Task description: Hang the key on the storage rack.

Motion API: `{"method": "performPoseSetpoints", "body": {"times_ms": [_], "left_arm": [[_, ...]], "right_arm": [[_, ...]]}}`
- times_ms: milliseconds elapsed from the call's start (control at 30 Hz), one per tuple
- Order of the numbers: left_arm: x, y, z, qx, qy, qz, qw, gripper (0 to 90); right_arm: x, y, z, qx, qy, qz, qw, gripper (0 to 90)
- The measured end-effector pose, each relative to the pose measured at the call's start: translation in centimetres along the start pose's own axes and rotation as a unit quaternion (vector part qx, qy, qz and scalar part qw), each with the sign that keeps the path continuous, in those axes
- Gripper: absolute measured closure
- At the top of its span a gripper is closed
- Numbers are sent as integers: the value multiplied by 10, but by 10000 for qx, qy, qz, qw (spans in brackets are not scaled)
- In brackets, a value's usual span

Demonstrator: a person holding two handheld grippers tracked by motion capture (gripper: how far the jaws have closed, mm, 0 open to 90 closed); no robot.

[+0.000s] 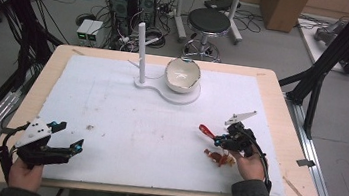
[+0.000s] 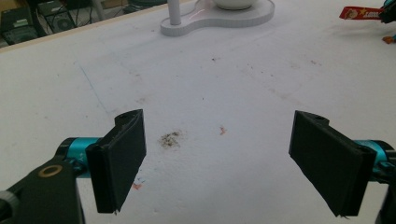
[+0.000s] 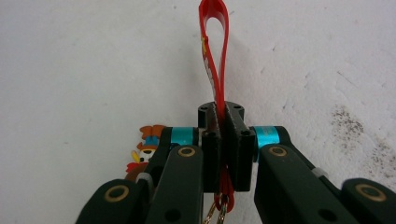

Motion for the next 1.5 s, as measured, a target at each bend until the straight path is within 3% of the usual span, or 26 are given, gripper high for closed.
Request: {"method": "performPoseSetpoints", "body": {"times_ms": [300,533,700,867,1033,1333,1500], "left_arm": [[1,1,0,1,8,19,10000,193],[1,1,0,-3,21,29,10000,193],[1,1,-1,1,53,43,10000,193],[2,2,0,-20,34,56,10000,193],[2,2,0,-22,46,61,10000,193],[2,2,0,-41,51,64,10000,193],[3,3,0,-43,47,68,10000,193]], "right_arm": [[6,5,7,-339,-80,186,9992,858],[15,6,12,-375,4,321,9988,858],[25,12,25,-576,67,518,9970,860],[32,22,43,-834,167,572,9947,862],[39,31,63,-1165,240,727,9902,865],[49,39,98,-1514,392,849,9840,865],[51,40,109,-1576,410,807,9833,865]]}}
Point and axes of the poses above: each handheld gripper's, and its own axes: y roughly backward along the jaws, z roughly out of its top, x roughly to its left, the point moved 9 cm from there along -y, roughly forward along the jaws, and after that the axes turned 9 degrees about -x, right-handed, at the moved point
